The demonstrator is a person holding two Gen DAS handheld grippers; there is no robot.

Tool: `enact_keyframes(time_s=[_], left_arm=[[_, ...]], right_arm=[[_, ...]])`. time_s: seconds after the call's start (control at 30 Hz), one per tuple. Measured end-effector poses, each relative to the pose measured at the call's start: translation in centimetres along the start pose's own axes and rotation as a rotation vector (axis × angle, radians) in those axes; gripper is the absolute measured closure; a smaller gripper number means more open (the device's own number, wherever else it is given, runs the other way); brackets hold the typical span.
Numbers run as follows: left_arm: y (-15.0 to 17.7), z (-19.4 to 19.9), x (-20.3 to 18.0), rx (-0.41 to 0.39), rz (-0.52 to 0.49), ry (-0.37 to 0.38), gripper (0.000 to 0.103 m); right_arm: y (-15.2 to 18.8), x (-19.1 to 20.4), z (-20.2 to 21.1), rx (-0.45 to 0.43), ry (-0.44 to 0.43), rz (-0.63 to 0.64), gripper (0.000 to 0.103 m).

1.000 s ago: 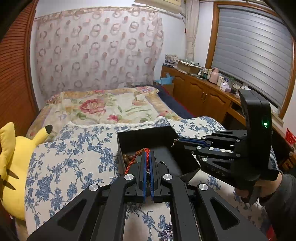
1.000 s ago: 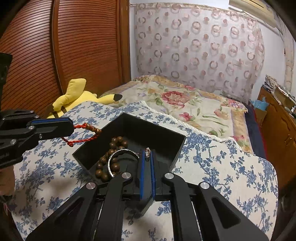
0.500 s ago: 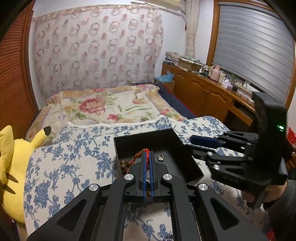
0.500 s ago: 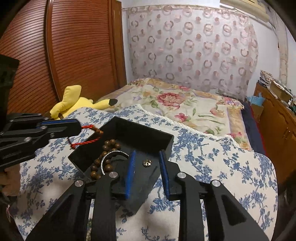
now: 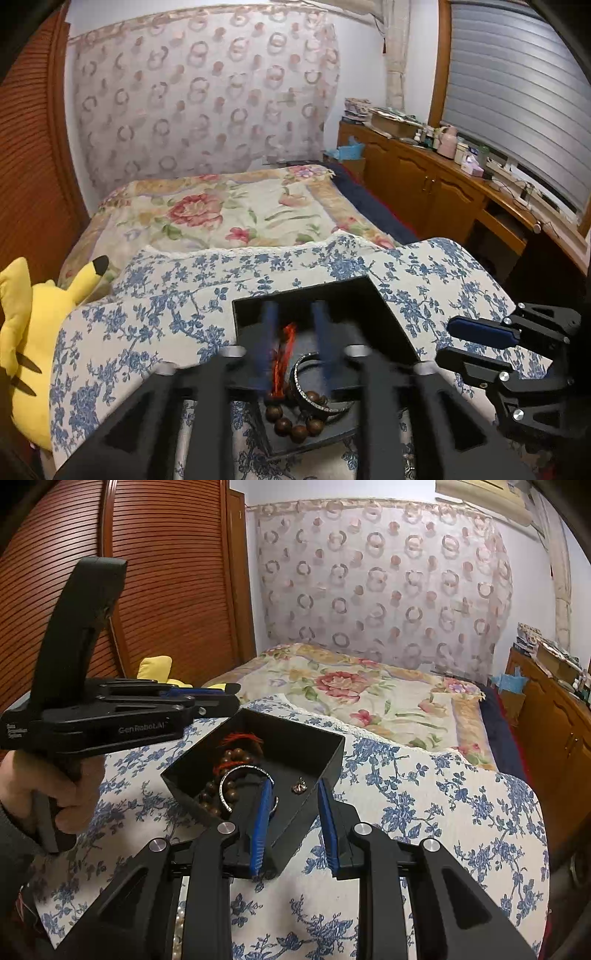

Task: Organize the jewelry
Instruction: 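Carry the red bracelet into the black box with the left tool while the right tool drops the stud in, then withdraw both open tools from the box back to the jewelry pile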

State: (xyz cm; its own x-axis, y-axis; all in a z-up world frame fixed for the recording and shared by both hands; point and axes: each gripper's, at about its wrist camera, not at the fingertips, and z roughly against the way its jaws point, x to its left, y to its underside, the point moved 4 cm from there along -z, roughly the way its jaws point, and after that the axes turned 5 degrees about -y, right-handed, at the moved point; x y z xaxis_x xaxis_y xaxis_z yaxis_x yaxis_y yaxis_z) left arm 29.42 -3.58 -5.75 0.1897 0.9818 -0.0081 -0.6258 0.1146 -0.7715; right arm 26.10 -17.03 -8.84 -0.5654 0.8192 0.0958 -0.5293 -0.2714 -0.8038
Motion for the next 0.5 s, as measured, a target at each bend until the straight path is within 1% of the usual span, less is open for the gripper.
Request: enact_keyframes(time_s=[0.03,0.07,0.1,0.17,0.27,0.3,0.37,0.43,0.5], left_arm=[[0.1,0.1,0.0,-0.003,0.000,-0.007,0.048],[0.3,0.3,0.1,-0.010,-0.001,-0.013,0.042],[0.4,0.5,0.1,-0.012,0.001,-0.017,0.040],[0.8,1.0,0.2,-0.014,0.009,-0.019,0.028],[1.4,1.9,0.4,-0.030,0.011,-0.035,0.018],[1.7,2.3,0.4,-0.035,0.008,-0.033,0.017],[2.2,3.0,0.4,-0.038,-0.001,-0.029,0.010],[2.7,3.6,0.4,-0.046,-0.009,-0.032,0.008],[3.4,4.2,0.4,-0.046,-0.012,-0.025,0.008]], right_arm=[[0.2,0.0,0.1,0.000,-0.002,-0.003,0.075],[0.3,0.0,0.2,0.000,-0.003,-0.005,0.075],[0.5,0.0,0.3,-0.003,0.001,-0.009,0.075],[0.9,0.0,0.7,-0.010,0.012,-0.014,0.075],[1.5,0.1,1.1,-0.008,0.014,-0.017,0.075],[1.7,0.1,1.3,-0.006,0.015,-0.019,0.075],[2.1,0.1,1.6,-0.001,0.016,-0.024,0.075],[2.7,0.2,1.9,0.005,0.013,-0.029,0.075],[3.3,0.4,2.2,0.010,0.010,-0.033,0.075]])
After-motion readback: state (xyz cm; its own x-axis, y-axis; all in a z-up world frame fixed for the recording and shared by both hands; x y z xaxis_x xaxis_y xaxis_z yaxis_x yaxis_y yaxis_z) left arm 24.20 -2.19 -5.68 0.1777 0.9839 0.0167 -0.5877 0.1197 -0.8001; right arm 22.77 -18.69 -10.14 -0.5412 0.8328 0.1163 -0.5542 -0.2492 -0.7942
